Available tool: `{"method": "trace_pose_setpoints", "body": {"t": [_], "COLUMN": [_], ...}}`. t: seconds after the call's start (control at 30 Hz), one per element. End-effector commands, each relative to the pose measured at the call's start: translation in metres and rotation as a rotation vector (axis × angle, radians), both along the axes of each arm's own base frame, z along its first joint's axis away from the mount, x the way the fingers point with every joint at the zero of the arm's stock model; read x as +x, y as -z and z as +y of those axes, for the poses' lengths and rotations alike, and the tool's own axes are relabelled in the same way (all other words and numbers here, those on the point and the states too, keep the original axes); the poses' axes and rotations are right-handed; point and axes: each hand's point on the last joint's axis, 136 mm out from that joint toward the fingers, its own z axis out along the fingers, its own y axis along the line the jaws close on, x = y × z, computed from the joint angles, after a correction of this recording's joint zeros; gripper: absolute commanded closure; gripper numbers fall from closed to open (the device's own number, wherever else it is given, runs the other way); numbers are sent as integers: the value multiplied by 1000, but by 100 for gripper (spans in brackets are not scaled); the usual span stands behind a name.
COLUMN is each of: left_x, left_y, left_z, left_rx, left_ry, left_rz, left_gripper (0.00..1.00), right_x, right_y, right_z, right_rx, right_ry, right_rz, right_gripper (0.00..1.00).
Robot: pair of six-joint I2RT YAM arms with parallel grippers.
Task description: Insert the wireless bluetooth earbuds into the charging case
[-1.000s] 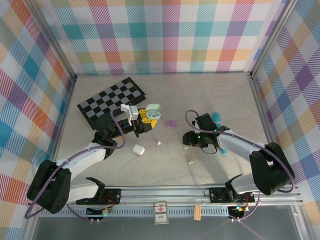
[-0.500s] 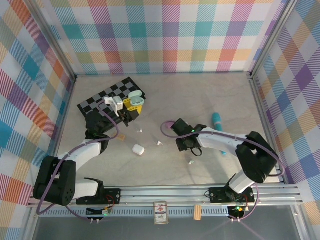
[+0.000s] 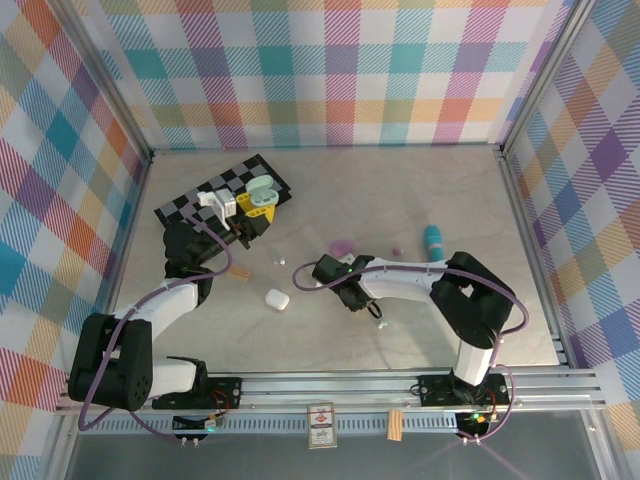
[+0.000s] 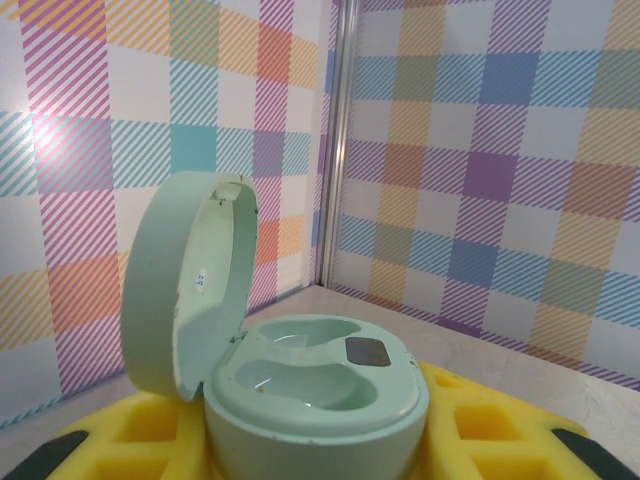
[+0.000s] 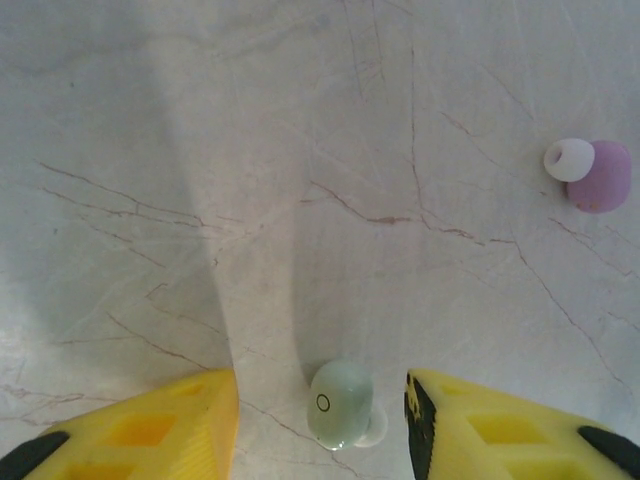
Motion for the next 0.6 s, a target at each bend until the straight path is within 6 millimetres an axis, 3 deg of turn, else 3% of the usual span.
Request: {"method": "trace_pose_setpoints", "body": {"t": [0.0,0.27,0.57], "left_x": [-6,-8,-10], "left_y": [-27,-26,-26], "left_z": [1,0,0], "left_rx": [-11,-8,-12], "left_ry": [20,30,42], "left_rz": [-96,-95,-97], "left_gripper": [63,63,63], "right_x": [-3,-3,6], "right_y": [0,-2,-1], "right_z": [-16,-25,-21], "right_rx": [-73,-124,-149], "right_ry": [37,65,49], "right_rz": [-2,-9,-27], "right_gripper": [56,61,65]}}
